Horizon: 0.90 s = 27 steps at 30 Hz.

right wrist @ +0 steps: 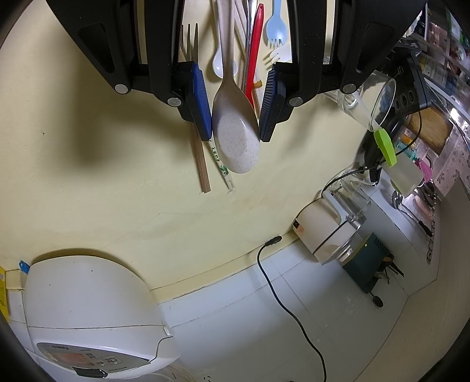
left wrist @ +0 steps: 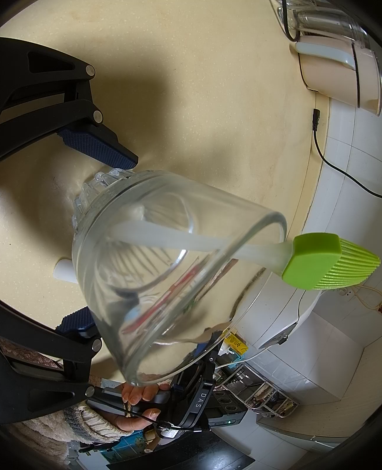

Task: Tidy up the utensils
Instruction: 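Lift the white spoon with the right gripper while the left gripper holds the glass, then carry the white spoon over the glass, lower it in, open the right gripper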

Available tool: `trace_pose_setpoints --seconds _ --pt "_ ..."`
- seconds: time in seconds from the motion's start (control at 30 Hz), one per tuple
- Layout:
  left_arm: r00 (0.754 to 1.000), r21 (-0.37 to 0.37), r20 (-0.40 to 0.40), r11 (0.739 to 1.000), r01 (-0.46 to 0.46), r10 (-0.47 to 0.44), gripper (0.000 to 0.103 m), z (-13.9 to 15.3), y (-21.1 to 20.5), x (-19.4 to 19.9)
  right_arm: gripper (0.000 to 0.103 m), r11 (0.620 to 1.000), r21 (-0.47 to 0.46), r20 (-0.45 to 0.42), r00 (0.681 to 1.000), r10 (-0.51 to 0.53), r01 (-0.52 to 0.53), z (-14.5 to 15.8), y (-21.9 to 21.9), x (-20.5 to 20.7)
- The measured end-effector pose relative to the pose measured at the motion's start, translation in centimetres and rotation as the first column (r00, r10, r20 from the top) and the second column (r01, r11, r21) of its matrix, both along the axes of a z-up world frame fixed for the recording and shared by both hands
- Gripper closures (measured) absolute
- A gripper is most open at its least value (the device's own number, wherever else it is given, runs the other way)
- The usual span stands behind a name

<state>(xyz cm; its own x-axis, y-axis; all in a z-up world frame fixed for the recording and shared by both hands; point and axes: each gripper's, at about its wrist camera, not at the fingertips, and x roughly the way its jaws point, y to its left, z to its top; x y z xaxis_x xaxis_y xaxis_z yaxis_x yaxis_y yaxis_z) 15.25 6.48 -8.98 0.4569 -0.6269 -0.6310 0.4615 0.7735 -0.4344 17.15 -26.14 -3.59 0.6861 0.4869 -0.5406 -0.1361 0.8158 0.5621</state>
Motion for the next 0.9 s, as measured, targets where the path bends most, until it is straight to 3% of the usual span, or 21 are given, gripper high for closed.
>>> trace_pose_setpoints --seconds 0.67,0.9 --pt "1.0 -0.001 0.0 1.0 0.0 0.0 0.014 0.0 0.0 0.0 0.07 1.0 -0.003 0.009 1.0 -0.014 0.014 0.1 -0.3 0.1" --pt "1.0 -0.002 0.0 1.0 0.0 0.0 0.014 0.0 0.0 0.0 0.07 0.999 -0.028 0.153 0.988 -0.033 0.038 3.0 0.0 -1.6"
